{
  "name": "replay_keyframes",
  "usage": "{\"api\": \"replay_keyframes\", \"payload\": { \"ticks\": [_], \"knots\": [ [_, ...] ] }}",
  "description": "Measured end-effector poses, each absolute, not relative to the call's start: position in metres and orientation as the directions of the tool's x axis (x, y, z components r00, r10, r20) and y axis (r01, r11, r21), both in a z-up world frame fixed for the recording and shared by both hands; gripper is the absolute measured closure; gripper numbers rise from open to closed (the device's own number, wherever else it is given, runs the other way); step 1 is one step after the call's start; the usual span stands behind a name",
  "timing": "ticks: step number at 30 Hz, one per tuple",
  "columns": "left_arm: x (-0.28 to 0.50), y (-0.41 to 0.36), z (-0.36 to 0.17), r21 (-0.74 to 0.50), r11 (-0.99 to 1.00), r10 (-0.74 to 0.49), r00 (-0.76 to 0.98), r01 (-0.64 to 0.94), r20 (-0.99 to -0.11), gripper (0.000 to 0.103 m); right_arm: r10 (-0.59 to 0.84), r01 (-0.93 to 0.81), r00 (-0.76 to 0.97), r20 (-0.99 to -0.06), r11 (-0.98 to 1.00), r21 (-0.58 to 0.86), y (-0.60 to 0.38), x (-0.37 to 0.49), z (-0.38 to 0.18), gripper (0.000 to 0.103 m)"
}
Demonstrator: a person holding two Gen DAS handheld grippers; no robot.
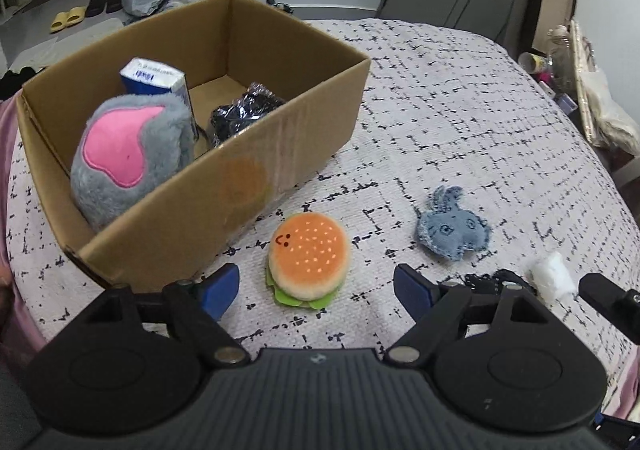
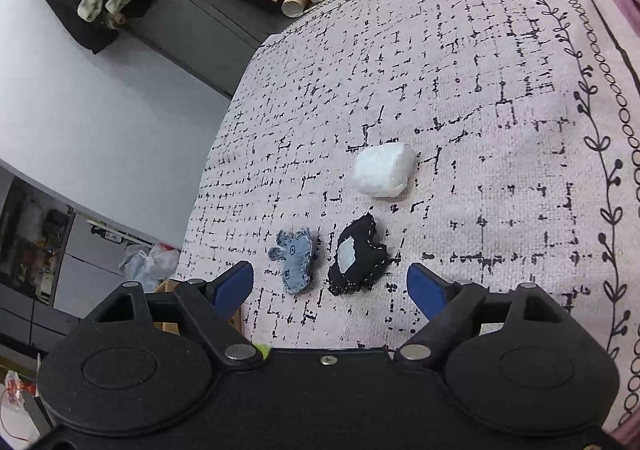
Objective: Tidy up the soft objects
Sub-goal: 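Lower the left gripper onto the burger squishy and close it, then lift the burger with the left gripper while the right grasps the black bagged item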
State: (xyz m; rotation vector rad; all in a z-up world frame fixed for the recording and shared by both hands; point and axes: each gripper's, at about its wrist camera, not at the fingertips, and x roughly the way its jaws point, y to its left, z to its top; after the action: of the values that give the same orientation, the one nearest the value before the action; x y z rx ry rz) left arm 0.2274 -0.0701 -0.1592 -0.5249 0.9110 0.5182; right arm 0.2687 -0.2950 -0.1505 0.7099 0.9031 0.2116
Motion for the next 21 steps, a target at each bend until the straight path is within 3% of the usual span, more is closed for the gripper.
{"api": "replay_keyframes", "payload": {
  "ticks": [7, 12, 15, 19, 21],
  "knots": [
    [0.234, -0.071, -0.177, -0.196, 0.748, 0.206, 0.502, -0.634, -0.84, 0.021, 0.417, 0.135, 0.62, -0.664, 0.778, 0.614, -0.294, 0.275, -0.164, 0.035],
    [0.235, -0.07, -0.182, -0.187, 0.728, 0.231, 0.493, -0.659, -0.839, 0.026, 0.405, 0.118, 0.634, -0.659, 0.791, 0.6, -0.291, 0.281, -0.168, 0.036],
    [0.234, -0.071, -0.184, -0.183, 0.73, 0.234, 0.493, -0.658, -0.838, 0.035, 0.412, 0.096, 0.627, -0.661, 0.802, 0.59, -0.286, 0.284, -0.17, 0.036],
    [0.234, -0.068, -0.184, -0.194, 0.735, 0.224, 0.503, -0.65, -0.835, 0.058, 0.411, 0.074, 0.614, -0.673, 0.82, 0.568, -0.277, 0.286, -0.173, 0.036],
    [0.233, -0.066, -0.184, -0.203, 0.726, 0.225, 0.506, -0.656, -0.833, 0.061, 0.405, 0.068, 0.617, -0.675, 0.827, 0.558, -0.275, 0.286, -0.174, 0.036]
  ]
}}
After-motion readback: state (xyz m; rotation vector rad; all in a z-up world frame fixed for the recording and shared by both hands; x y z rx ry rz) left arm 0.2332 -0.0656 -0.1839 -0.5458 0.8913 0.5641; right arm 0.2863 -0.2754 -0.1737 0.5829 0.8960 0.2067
